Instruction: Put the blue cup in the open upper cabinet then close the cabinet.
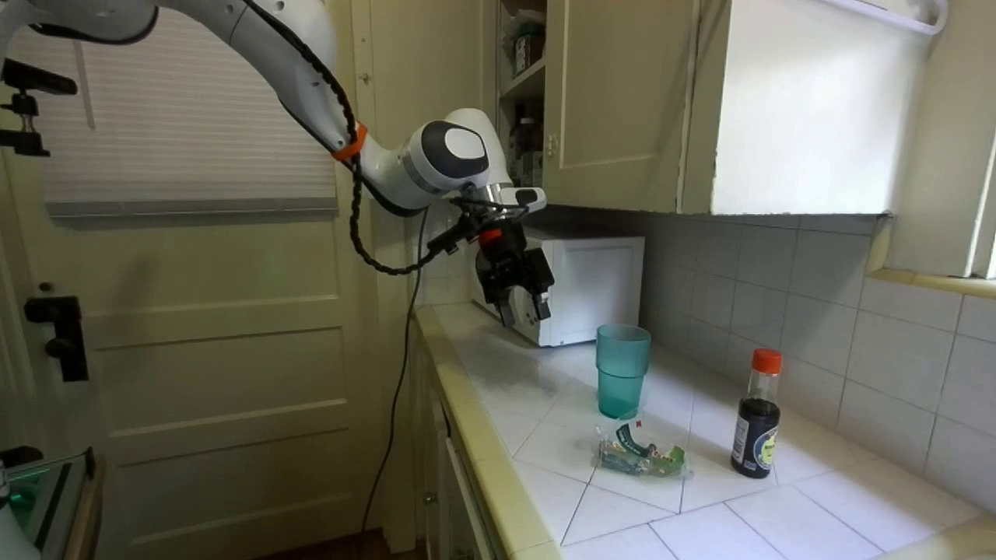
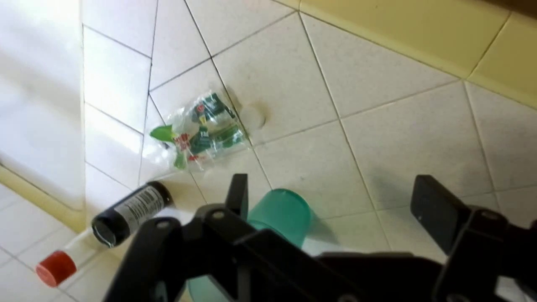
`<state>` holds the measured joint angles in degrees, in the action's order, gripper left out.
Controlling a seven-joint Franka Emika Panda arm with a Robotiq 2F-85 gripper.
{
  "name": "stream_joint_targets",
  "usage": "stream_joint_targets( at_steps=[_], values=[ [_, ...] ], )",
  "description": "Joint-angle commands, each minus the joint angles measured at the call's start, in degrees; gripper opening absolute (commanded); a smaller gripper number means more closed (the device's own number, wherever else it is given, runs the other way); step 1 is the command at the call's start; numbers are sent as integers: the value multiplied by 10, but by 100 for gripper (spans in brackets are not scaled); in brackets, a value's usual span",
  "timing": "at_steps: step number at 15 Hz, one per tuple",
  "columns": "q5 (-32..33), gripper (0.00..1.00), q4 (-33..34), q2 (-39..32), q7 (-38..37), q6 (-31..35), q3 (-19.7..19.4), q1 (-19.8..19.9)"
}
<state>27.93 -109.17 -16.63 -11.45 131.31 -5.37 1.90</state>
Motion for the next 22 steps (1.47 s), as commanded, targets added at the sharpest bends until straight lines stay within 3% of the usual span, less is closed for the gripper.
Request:
stream_joint_targets(
  at_steps=[1,2,5,8,12,18,22],
  values=[
    [-38,100,-10,-5,-51,-23,-16,-1],
    [-11,100,-5,-6,-35,-5,-18,-6],
    [-26,100,-6,-8,-41,-11,-22,-5],
    [-8,100,-26,13,-156,51,-38,-17],
    [86,100,-35,23,-178,127,-59,-36],
    [199,100,-20,9,-69,140,-56,-21],
    [201,100,-3,-15,36,150,-34,-13]
  ],
)
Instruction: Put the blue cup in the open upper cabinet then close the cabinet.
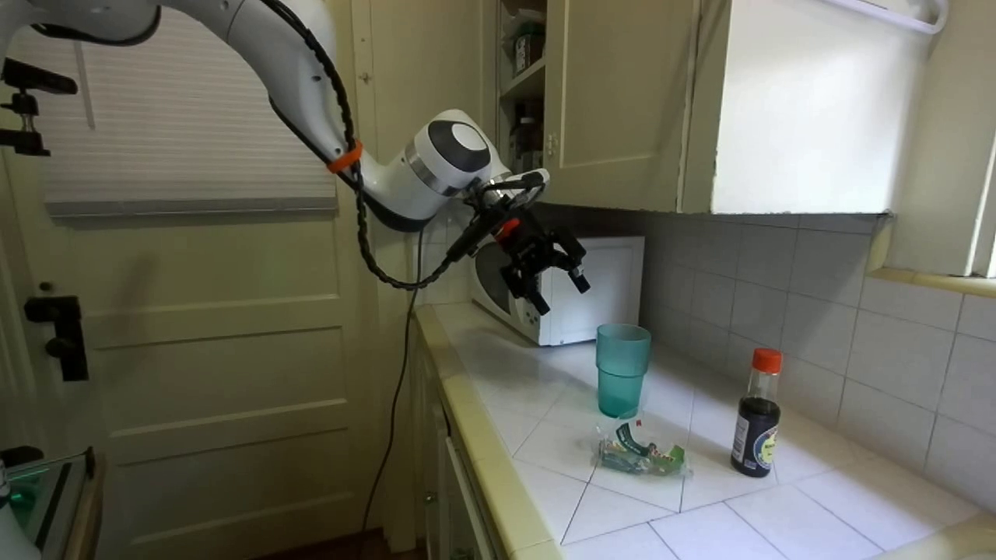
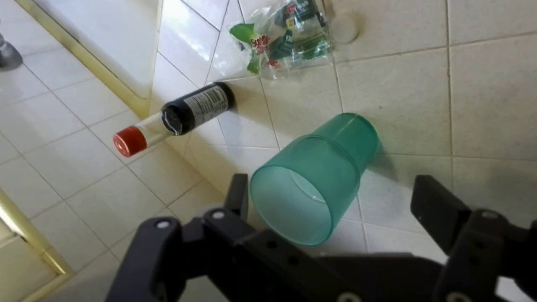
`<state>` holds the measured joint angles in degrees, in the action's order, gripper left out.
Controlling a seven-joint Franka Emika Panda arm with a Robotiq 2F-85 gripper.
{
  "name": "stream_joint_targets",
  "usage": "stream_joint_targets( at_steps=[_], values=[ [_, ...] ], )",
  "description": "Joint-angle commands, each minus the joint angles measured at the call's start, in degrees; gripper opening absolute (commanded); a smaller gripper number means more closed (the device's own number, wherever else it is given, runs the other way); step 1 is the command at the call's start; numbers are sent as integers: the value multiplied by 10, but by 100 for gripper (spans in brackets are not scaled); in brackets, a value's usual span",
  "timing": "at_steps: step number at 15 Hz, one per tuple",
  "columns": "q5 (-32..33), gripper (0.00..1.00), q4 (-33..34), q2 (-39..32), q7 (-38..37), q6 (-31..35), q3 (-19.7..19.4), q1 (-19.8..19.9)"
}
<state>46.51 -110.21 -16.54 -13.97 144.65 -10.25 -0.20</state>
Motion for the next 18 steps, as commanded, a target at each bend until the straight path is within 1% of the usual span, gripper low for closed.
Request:
stream_joint_targets(
  at_steps=[1,3,5,6,7,8,9,10,12,13,15,17,18],
  values=[
    [18,100,10,-21,84,19,19,7],
    [26,100,15,-28,134,18,25,8],
    [42,100,15,-31,136,17,21,8],
    [46,100,12,-31,151,22,21,12],
    [45,100,14,-36,178,32,25,21],
    [32,100,22,-42,185,20,26,25],
    [29,100,27,-39,166,-13,22,19],
    [32,100,12,-29,162,4,26,18],
    [31,100,17,-31,163,0,24,23],
    [16,100,26,-40,168,-1,28,28],
    [-12,100,28,-48,181,16,37,38],
    [-99,100,20,-55,201,48,57,62],
    [-129,100,22,-60,190,40,55,62]
  ],
)
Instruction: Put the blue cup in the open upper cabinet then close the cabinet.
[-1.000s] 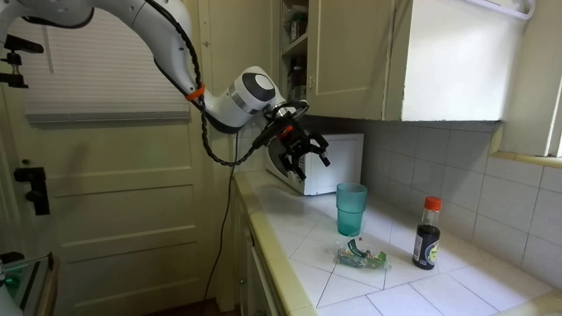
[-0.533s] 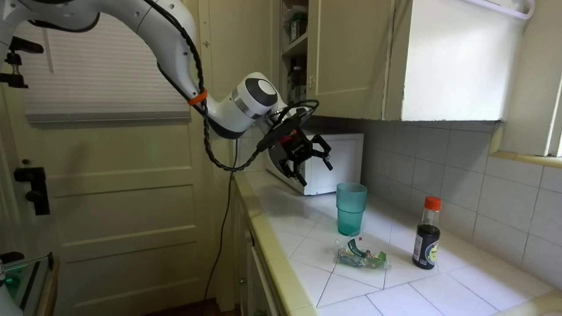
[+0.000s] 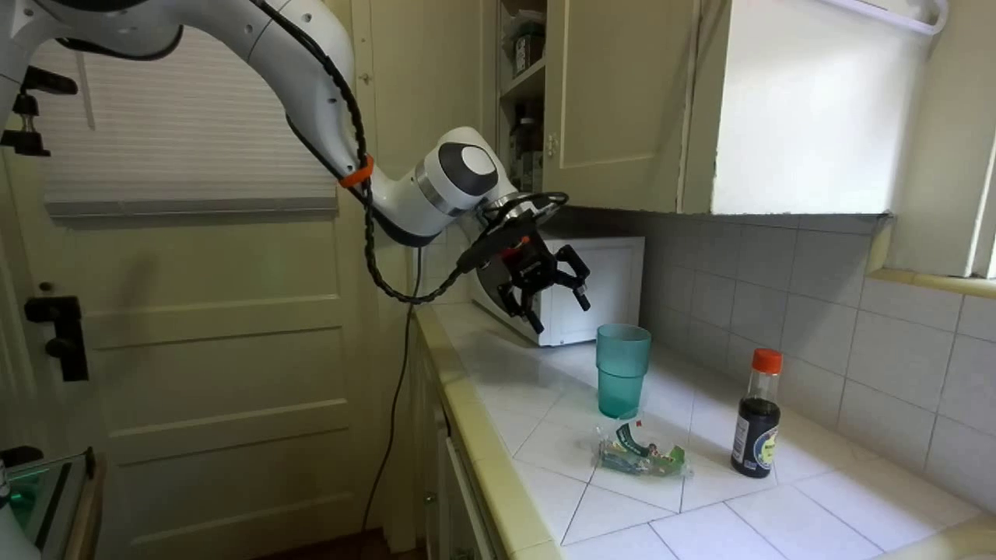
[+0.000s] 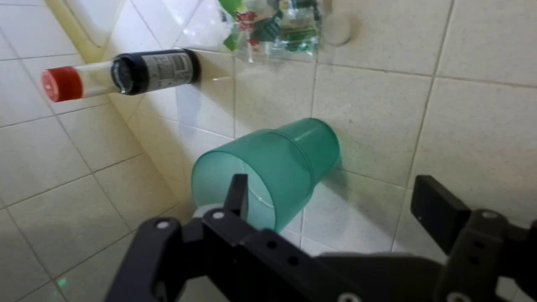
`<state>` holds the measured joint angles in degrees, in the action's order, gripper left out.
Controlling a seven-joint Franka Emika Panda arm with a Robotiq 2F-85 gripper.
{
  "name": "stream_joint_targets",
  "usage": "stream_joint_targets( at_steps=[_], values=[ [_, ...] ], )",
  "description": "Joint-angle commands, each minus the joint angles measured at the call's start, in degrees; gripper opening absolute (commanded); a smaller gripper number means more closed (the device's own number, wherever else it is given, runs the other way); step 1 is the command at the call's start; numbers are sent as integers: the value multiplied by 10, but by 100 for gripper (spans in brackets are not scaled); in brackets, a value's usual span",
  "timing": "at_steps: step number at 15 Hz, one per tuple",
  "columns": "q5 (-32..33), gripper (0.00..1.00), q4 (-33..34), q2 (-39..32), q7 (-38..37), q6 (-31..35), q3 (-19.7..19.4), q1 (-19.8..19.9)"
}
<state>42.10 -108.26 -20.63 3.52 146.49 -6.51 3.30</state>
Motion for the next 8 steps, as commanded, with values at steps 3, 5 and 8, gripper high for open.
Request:
stream_joint_targets(
  at_steps=[3,5,8],
  values=[
    [-150,100,-7,-18,-21,17,0,24],
    [-179,100,-20,-9,-49,16,-14,22],
    [-223,100,-38,0,-92,20,-25,23]
  ],
)
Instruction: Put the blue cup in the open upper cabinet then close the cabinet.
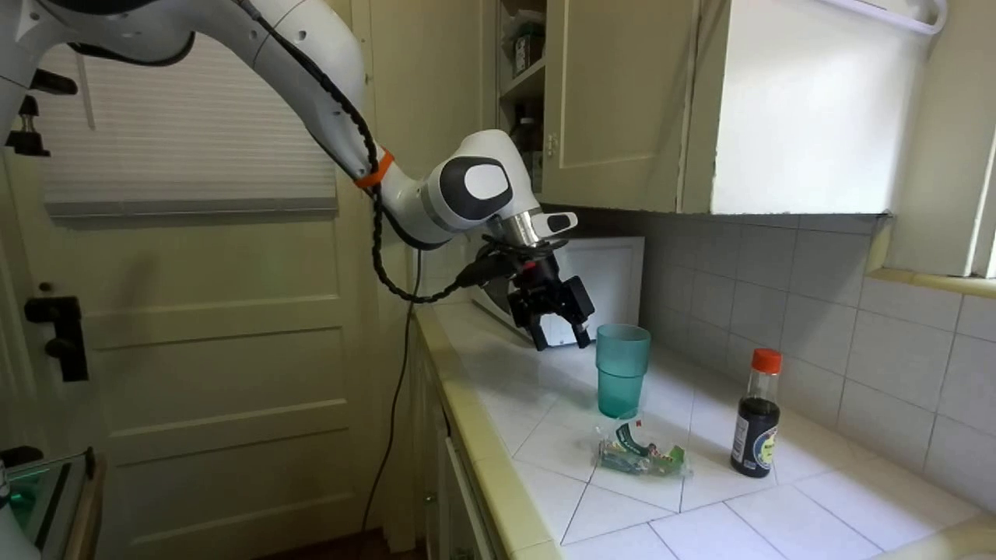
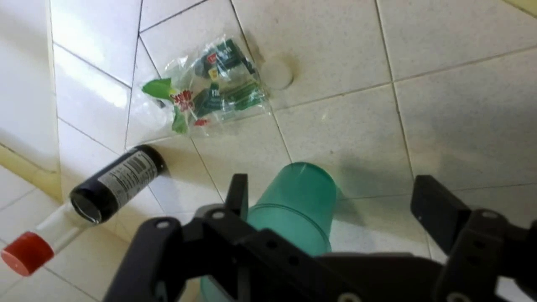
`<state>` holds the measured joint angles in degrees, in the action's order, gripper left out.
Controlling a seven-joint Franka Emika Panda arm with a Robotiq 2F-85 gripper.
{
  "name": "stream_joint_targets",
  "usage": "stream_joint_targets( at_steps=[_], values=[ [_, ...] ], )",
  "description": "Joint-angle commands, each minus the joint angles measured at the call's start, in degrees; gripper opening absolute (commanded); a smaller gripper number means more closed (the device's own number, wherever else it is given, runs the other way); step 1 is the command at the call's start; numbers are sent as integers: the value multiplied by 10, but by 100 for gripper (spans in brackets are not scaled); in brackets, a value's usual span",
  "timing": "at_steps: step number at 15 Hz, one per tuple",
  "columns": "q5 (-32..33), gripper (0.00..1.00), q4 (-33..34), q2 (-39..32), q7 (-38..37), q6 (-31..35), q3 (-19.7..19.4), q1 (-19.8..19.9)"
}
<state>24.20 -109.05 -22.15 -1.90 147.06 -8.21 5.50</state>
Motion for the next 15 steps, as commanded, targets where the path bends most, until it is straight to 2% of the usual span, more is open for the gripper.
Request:
stream_joint_targets(
  at_steps=[1,2,3,7,10,15],
  values=[
    [-75,100,-30,10,-32,10,-3,11],
    [-114,100,-26,3,-15,-2,7,22],
    [-70,100,-12,1,-17,-1,-11,0],
    [-104,100,-19,-1,-16,-1,-8,9],
    [-130,100,-52,-3,-90,111,-13,4],
    [-170,100,-108,-30,-187,285,-50,-24]
  ],
)
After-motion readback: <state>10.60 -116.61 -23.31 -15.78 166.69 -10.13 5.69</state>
